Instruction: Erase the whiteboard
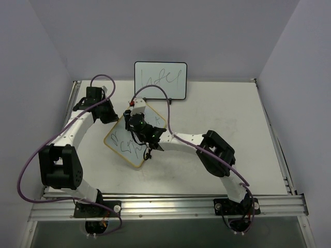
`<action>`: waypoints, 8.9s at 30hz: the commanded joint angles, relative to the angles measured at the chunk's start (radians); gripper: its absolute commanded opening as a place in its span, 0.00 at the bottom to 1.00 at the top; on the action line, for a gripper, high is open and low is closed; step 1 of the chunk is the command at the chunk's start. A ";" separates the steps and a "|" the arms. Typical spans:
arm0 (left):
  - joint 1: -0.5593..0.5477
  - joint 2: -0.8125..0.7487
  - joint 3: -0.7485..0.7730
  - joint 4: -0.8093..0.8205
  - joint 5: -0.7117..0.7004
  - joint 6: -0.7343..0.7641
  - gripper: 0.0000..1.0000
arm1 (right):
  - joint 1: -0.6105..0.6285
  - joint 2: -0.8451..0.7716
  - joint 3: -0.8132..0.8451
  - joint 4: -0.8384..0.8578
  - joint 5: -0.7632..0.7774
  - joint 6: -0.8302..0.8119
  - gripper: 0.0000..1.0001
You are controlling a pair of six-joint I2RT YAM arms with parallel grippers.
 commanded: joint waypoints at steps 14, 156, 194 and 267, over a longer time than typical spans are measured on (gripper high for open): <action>-0.053 0.009 0.035 -0.023 0.081 0.000 0.02 | -0.130 0.040 -0.067 -0.044 -0.080 0.118 0.00; -0.107 -0.248 -0.528 0.804 0.179 -0.069 0.02 | -0.236 -0.158 -0.243 -0.210 -0.401 0.178 0.00; -0.254 -0.274 -0.494 0.631 -0.071 0.119 0.02 | -0.400 0.091 0.125 -0.316 -0.704 0.307 0.00; -0.339 -0.278 -0.496 0.592 -0.204 0.158 0.02 | -0.412 0.039 -0.023 -0.214 -0.812 0.368 0.00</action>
